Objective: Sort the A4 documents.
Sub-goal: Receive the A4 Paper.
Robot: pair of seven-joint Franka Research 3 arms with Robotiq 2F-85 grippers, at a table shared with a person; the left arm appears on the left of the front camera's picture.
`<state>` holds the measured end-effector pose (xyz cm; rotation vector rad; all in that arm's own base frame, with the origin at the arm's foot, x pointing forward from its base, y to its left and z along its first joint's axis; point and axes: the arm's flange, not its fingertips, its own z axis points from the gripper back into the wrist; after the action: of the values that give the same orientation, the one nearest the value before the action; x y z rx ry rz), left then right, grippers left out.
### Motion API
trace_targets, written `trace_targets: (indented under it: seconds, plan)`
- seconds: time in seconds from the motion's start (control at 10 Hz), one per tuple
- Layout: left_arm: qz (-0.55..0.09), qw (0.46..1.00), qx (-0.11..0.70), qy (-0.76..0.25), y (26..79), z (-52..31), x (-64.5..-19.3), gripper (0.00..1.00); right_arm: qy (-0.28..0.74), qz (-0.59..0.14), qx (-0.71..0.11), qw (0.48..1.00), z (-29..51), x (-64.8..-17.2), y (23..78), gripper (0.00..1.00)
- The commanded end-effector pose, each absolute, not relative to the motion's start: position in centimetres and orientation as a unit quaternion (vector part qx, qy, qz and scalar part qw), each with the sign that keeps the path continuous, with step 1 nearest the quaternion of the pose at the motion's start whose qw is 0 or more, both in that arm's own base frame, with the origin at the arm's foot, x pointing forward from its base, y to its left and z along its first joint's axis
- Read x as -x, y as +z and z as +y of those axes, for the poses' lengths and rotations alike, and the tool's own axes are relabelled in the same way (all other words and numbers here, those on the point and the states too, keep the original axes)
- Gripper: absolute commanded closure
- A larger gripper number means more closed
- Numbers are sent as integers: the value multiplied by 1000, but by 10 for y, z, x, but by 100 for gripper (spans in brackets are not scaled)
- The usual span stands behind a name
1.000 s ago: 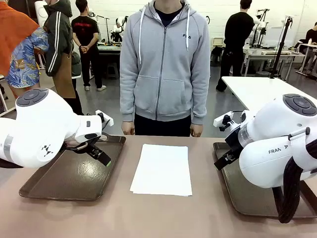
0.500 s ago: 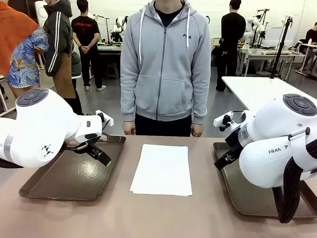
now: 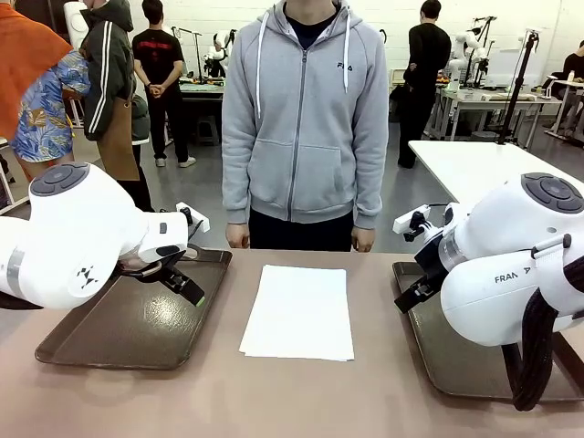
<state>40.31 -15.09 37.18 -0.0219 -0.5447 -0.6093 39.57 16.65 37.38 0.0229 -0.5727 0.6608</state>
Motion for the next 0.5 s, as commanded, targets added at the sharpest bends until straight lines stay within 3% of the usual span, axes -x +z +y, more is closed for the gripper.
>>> trace_targets:
  seconds: [0.0,0.4]
  plan:
    - [-265,918,11,-295,372,-150,-403,0,320,-277,-11,906,166,-396,374,0]
    - [-283,926,27,-249,391,-115,-396,0,325,-292,-42,899,148,-388,399,0]
